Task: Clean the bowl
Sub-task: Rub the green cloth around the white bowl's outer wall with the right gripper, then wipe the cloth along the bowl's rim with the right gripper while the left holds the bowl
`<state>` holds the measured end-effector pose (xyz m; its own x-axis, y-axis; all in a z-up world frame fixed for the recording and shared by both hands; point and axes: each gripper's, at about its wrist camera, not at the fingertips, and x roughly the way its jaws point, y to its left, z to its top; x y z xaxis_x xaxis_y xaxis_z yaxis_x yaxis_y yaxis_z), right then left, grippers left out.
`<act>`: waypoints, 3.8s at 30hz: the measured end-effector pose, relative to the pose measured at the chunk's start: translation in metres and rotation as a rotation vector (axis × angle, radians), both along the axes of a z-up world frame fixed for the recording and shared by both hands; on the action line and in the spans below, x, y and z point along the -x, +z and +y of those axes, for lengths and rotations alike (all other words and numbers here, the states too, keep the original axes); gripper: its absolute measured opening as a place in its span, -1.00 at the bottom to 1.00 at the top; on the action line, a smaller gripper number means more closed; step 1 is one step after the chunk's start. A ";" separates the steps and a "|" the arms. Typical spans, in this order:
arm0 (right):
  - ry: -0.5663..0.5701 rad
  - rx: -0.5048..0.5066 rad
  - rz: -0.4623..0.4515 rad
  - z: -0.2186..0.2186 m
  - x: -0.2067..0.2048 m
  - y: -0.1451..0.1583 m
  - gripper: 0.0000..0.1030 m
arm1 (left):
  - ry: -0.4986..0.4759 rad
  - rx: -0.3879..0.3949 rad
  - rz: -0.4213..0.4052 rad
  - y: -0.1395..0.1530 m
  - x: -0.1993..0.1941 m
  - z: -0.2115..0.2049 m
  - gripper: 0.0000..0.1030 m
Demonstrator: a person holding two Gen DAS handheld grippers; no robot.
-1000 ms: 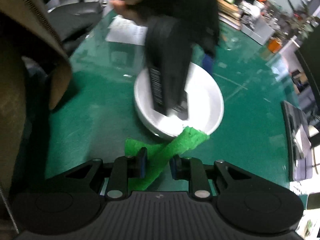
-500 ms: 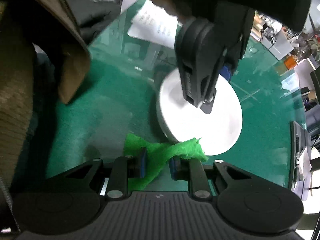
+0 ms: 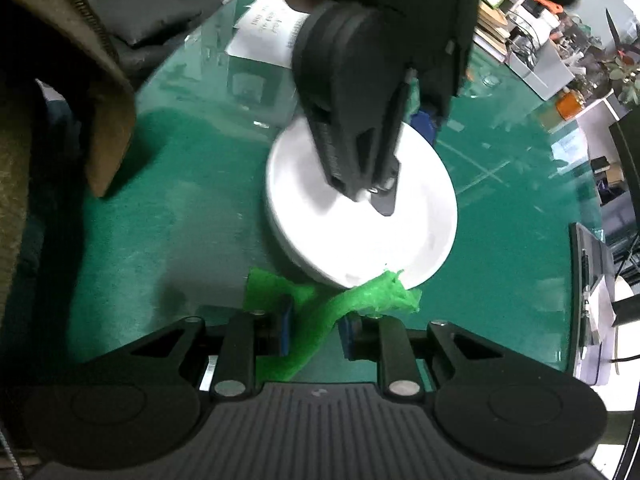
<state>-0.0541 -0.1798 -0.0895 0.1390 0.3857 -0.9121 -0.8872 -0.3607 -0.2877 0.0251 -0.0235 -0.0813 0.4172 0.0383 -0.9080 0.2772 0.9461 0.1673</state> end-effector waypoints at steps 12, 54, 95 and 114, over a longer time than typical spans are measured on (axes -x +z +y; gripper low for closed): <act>0.036 0.026 0.002 -0.009 0.012 0.006 -0.52 | -0.001 0.000 -0.001 0.001 0.001 -0.002 -0.34; 0.007 -0.040 -0.031 -0.050 0.028 0.008 -0.42 | 0.207 0.101 0.007 0.004 0.026 0.011 -0.49; 0.025 -0.012 0.004 -0.037 0.033 0.008 -0.38 | 0.168 0.038 -0.007 0.003 0.021 0.001 -0.44; 0.059 0.005 0.024 -0.039 0.042 0.009 -0.27 | 0.160 0.029 -0.010 0.003 0.024 -0.001 -0.44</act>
